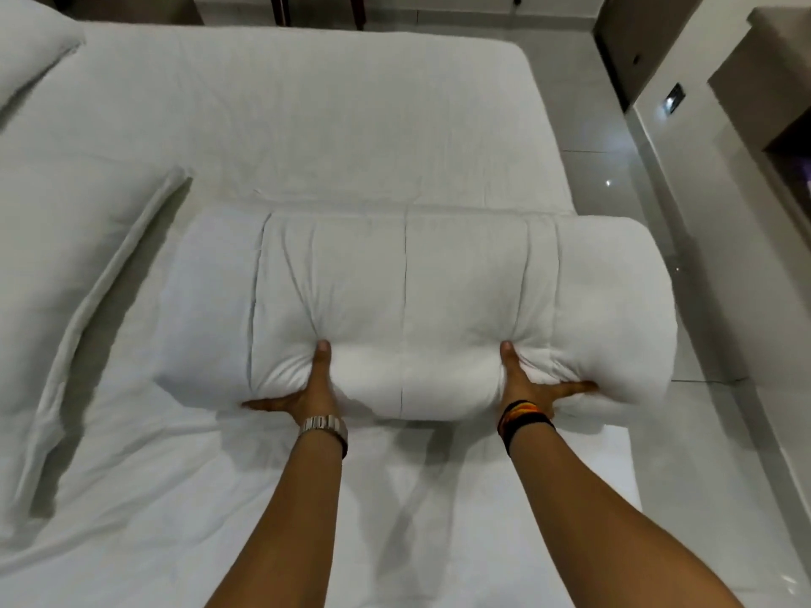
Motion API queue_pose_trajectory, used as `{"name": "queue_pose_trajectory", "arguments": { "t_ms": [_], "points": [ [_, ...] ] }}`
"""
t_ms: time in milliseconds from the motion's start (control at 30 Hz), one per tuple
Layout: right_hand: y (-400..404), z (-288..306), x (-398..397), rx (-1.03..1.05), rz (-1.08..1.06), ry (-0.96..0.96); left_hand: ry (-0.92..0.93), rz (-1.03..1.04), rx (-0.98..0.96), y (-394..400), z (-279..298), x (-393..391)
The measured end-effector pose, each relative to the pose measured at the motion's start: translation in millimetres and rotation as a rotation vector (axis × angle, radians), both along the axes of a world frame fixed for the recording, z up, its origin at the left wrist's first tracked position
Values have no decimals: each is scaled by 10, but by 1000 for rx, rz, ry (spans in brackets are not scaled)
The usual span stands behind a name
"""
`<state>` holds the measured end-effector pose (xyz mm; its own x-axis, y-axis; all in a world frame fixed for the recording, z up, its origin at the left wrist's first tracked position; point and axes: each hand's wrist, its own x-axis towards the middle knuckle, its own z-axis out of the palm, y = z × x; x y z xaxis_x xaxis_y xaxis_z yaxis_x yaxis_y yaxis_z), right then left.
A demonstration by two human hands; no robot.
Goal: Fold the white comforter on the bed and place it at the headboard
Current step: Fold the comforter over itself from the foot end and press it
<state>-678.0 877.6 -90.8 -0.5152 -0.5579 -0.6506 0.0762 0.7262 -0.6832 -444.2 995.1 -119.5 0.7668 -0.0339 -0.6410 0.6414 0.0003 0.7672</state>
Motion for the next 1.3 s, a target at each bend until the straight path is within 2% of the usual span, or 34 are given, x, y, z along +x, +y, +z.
{"name": "queue_pose_trajectory", "arguments": {
  "t_ms": [133,300,500,633,700,733,833,867,900,933,967,1000,1033,1067,1133,1200,1300],
  "points": [
    [11,-95,-23,-129,-58,-53,45,36,66,-38,34,-69],
    [119,301,-247,-235,-24,-147,-127,59,77,26,388,-289],
    [976,946,-988,-194,21,-199,-93,112,86,935,1063,-1136],
    [1670,1131,-1462,-198,72,-218,-263,141,142,1612,1451,-1597],
    [1784,1156,-1553,-162,136,-255,-301,11,225,1737,1619,-1631],
    [1781,1188,-1571,-117,202,-270,-287,-98,329,1755,1667,-1628],
    [1675,1379,-1636,67,555,-273,-343,-441,660,1736,1622,-1644],
    [1654,1445,-1651,117,750,-183,-427,-546,736,1702,1526,-1667],
    [1653,1517,-1676,144,999,4,-519,-658,820,1659,1380,-1702],
    [1639,1550,-1665,102,1260,274,-593,-753,902,1598,1225,-1740],
    [1624,1560,-1636,-36,1442,585,-631,-823,962,1540,1060,-1763],
    [1588,1486,-1583,-243,1497,820,-658,-867,1014,1476,905,-1769],
    [1518,1391,-1495,-474,1484,942,-685,-893,1061,1412,763,-1758],
    [1431,1280,-1423,-643,1492,980,-726,-907,1094,1368,660,-1735],
    [1117,933,-1245,-778,1683,1002,-804,-931,1118,1250,485,-1612],
    [811,536,-1072,-695,1860,1036,-903,-965,1122,1107,348,-1447],
    [342,140,-773,-636,1871,1151,-1039,-986,1093,741,219,-1188]
  ]
}}
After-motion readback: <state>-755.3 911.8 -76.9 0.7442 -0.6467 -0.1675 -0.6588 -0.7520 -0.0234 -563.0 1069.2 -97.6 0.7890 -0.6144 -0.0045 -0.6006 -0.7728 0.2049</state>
